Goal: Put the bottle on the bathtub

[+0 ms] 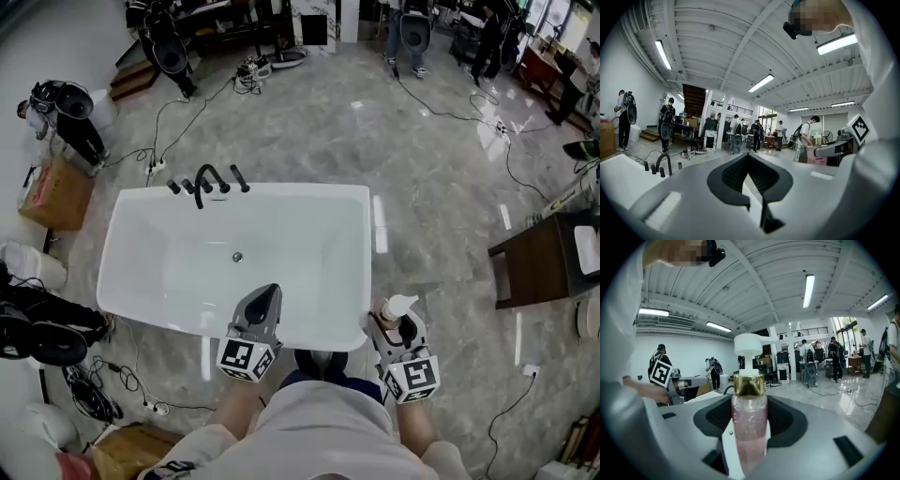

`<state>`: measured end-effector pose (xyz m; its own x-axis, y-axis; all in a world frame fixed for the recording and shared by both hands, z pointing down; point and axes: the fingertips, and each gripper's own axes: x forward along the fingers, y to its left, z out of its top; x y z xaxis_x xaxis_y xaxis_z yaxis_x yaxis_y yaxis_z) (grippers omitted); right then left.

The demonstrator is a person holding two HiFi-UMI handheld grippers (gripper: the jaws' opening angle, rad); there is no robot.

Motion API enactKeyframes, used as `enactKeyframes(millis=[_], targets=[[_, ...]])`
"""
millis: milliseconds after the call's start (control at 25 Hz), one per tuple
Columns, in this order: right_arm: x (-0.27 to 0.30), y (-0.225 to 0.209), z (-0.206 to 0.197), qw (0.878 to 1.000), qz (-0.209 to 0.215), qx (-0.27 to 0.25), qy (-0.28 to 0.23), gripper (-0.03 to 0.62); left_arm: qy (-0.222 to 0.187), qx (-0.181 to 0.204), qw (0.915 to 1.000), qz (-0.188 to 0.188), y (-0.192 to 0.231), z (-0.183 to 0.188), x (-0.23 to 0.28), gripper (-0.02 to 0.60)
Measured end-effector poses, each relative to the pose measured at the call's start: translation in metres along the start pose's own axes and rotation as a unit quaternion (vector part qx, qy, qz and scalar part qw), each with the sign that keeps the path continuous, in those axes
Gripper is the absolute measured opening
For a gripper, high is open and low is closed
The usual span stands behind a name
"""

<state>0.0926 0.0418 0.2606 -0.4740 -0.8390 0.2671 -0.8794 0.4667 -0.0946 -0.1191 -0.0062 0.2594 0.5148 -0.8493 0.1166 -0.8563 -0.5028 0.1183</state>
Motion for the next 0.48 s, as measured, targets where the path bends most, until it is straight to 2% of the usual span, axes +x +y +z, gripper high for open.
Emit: enactKeyframes(millis=[200, 480], targets=[[0.020, 0.000, -0.028, 1.000, -0.001, -0.001, 0.026, 0.215, 0.031, -0.003, 0.9995, -0.005, 0.012, -0.027, 0.005, 0.003], [0.058, -0.021, -0.071, 0.998, -0.012, 0.002, 0.054, 0.215, 0.043, 0.028, 0.9983, -0.028, 0.013, -0.069, 0.043, 0.003]])
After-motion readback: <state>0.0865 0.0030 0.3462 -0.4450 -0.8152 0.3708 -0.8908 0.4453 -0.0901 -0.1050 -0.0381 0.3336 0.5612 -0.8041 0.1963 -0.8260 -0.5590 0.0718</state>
